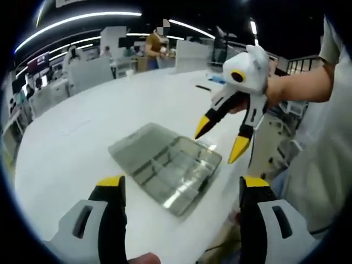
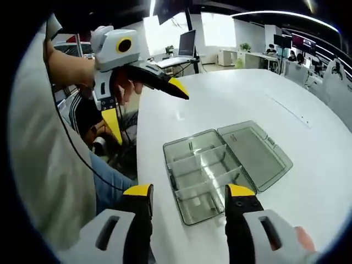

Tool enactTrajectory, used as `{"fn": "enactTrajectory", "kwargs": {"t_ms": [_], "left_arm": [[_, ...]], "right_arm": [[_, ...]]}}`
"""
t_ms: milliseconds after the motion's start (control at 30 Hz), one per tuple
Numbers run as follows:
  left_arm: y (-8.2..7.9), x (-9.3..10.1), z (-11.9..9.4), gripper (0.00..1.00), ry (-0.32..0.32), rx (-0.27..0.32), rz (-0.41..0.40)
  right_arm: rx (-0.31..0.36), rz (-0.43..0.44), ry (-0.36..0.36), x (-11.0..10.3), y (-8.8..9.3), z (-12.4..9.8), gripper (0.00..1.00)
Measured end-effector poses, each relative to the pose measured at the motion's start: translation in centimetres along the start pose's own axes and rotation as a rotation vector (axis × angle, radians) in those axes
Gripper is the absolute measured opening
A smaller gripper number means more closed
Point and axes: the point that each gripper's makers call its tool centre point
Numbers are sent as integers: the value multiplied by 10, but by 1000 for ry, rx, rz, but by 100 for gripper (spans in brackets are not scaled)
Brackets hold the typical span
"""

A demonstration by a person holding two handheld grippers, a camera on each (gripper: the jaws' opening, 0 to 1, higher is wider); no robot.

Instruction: Insert the divider into the dual guide fixture by aligning both edges with the guide slots and pushing it downward to the bottom, including one-sided entry, uneven engagement, binding, and posture correction.

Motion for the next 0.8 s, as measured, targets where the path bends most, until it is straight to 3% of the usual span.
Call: {"fn": "enactTrajectory", "kwargs": {"t_ms": [800], "left_arm": [[-15, 11, 6, 73, 131, -68, 153]], "right_arm": [[97, -17, 34, -11, -12, -23, 58]]}}
Point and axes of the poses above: the point that each gripper's makers call its tool centre point, and the gripper's own axes: z roughly forward along the fingers, x roughly to its right, y roughly out of its underside, and after that the axes turned 8 degrees about x, right-handed
